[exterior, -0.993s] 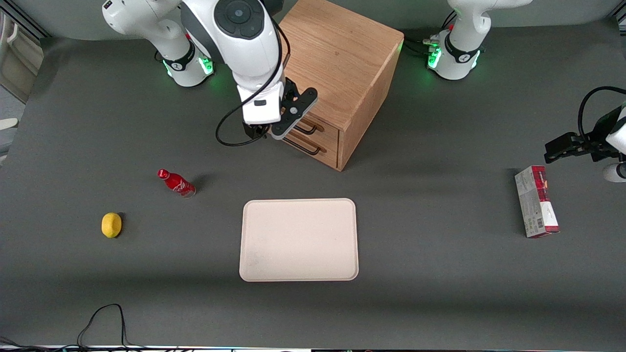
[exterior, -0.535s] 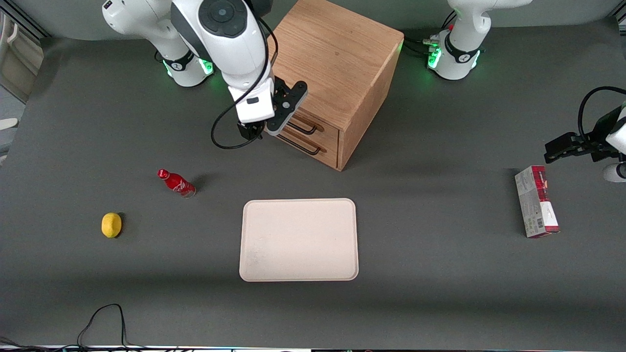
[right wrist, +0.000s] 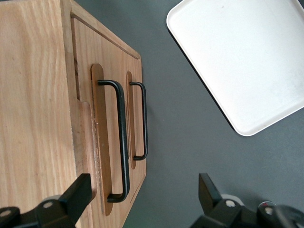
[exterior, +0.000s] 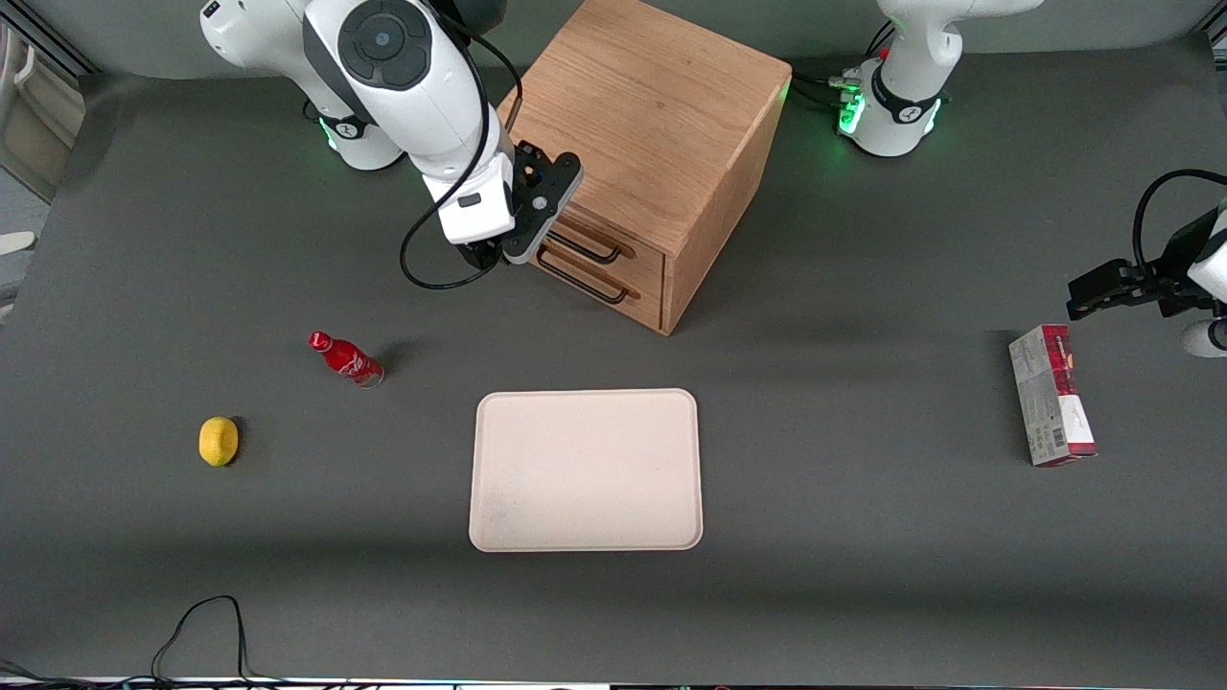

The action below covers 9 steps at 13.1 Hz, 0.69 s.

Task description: Open upper drawer

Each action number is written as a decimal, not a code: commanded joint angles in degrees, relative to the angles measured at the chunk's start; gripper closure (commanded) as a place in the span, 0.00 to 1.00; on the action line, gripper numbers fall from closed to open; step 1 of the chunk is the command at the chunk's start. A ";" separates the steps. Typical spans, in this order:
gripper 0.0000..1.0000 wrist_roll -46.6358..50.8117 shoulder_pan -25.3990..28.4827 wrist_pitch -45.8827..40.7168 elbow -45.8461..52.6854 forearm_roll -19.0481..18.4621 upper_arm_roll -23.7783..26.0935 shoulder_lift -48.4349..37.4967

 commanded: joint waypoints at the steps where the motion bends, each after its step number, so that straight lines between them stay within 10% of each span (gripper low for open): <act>1: 0.00 -1.73 0.34 4.08 -3.39 1.59 -0.18 -0.24; 9: 0.00 -1.73 2.63 13.49 -11.48 1.50 -0.01 -0.15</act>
